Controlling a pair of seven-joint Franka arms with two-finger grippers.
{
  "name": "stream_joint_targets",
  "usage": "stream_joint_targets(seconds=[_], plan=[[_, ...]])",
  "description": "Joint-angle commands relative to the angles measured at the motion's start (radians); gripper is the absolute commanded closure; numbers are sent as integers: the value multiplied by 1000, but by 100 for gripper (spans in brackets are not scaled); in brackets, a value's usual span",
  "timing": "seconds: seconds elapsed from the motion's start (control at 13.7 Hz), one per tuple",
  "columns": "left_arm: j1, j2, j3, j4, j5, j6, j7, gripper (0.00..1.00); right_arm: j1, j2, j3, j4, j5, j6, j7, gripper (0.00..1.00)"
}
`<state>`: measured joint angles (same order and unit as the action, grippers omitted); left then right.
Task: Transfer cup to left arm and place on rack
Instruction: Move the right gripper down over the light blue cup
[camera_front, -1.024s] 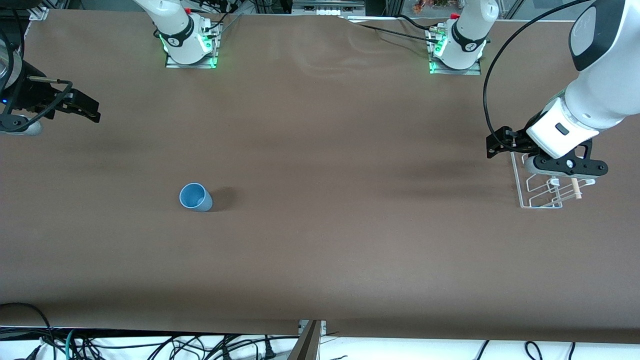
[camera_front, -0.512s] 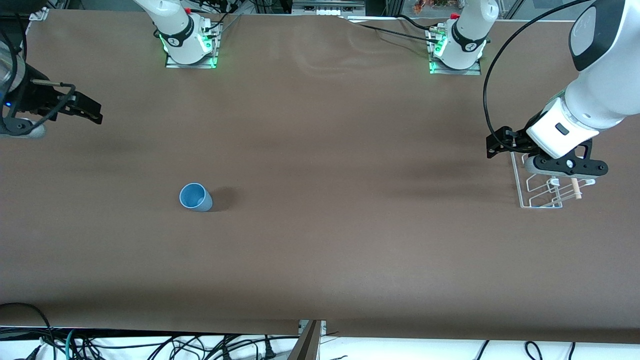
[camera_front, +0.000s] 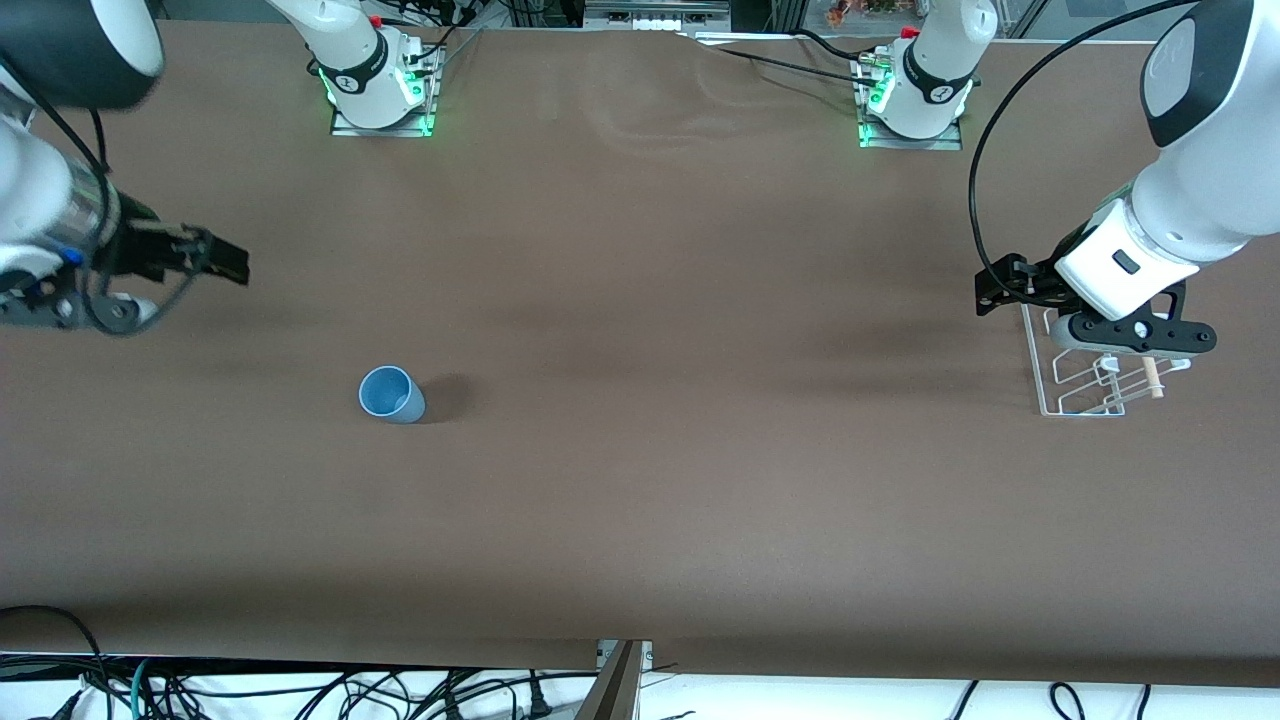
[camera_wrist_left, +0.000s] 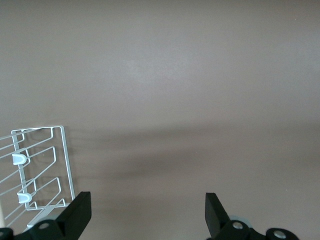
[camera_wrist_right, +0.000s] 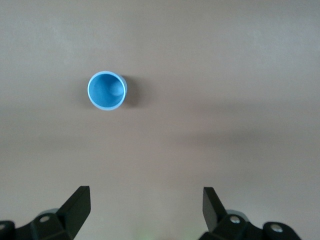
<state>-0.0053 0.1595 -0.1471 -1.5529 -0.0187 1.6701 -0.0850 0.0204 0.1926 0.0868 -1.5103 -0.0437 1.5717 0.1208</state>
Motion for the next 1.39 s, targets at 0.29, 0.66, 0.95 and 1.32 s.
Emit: stream_joint_targets(seconds=[0.29, 0.66, 0.95, 1.32], plan=[[-2, 2, -26, 0, 29, -29, 1, 0, 53, 184, 1, -42, 11, 296, 10, 1], [-5, 5, -28, -3, 28, -18, 1, 0, 56, 240, 1, -218, 11, 585, 13, 1], [-8, 9, -28, -2, 29, -4, 1, 0, 56, 258, 1, -272, 13, 648, 13, 1], [-5, 28, -28, -1, 29, 31, 1, 0, 56, 266, 1, -340, 13, 692, 13, 1]])
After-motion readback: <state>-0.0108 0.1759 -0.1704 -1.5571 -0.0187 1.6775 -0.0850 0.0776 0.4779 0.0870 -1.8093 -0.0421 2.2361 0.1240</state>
